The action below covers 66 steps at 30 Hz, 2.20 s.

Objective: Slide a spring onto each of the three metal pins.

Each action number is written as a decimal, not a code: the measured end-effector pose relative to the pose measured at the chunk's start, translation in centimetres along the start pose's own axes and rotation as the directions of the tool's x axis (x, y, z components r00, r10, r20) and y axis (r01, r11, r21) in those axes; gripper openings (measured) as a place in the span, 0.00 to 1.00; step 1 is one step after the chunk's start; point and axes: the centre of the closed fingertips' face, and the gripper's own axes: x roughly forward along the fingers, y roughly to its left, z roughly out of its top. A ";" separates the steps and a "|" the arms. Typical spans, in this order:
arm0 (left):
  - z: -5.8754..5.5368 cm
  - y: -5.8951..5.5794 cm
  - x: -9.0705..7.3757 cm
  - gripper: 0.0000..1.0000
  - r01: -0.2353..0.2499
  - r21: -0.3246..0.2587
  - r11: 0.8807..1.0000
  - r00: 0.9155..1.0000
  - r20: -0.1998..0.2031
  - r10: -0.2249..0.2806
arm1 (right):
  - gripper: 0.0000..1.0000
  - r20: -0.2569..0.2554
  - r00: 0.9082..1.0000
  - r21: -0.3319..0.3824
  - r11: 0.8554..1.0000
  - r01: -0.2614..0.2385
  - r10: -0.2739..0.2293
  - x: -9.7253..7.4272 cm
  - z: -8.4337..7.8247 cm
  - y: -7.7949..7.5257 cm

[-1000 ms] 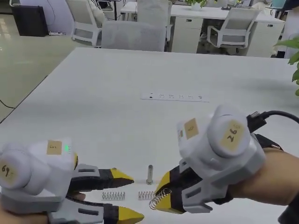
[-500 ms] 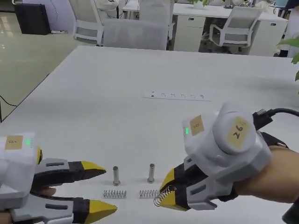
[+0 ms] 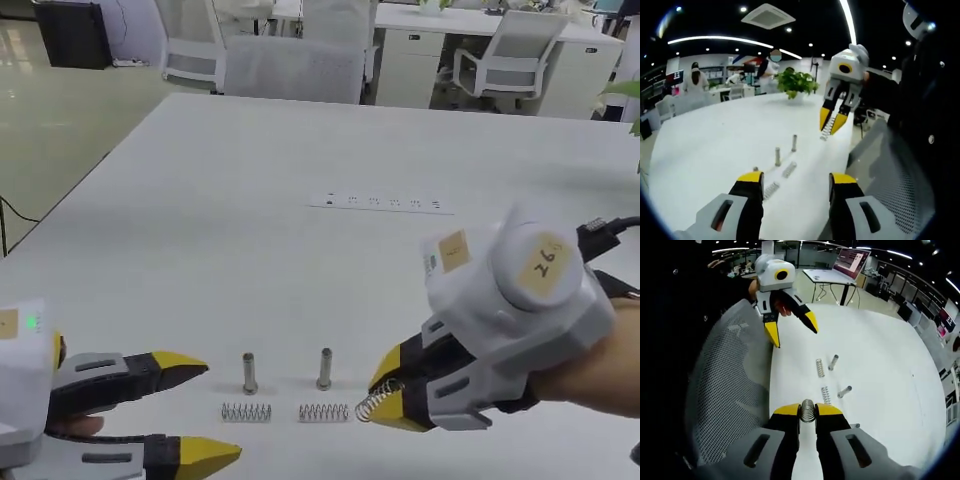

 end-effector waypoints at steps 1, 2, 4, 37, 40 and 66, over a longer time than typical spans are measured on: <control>0.0 0.0 0.0 0.48 -0.004 -0.002 1.000 1.000 0.002 0.004 | 0.08 -0.003 1.000 0.002 1.000 0.004 -0.004 -0.2 -0.2 -0.1; -0.1 0.0 0.0 0.49 -0.007 -0.006 1.000 1.000 0.002 0.007 | 0.08 -0.005 1.000 0.004 1.000 0.007 -0.007 -0.3 -0.3 -0.3; -0.2 0.0 0.1 0.51 -0.012 -0.007 1.000 1.000 0.002 0.012 | 0.08 -0.010 1.000 0.011 1.000 0.018 -0.018 -0.7 -0.7 -0.8; -1.2 -0.1 0.6 0.59 -0.030 0.015 0.999 0.999 -0.028 0.031 | 0.08 -0.170 0.981 0.026 0.995 0.094 -0.088 -2.0 -4.3 -7.4; -1.2 -0.1 0.6 0.59 -0.028 0.014 1.000 0.999 -0.029 0.029 | 0.08 -0.187 0.978 0.022 0.995 0.094 -0.088 -1.5 -4.5 -7.9; -1.8 0.0 0.7 0.60 -0.030 0.013 0.999 0.999 -0.044 0.030 | 0.08 -0.269 0.962 0.056 0.996 0.066 -0.048 2.1 -6.9 -9.7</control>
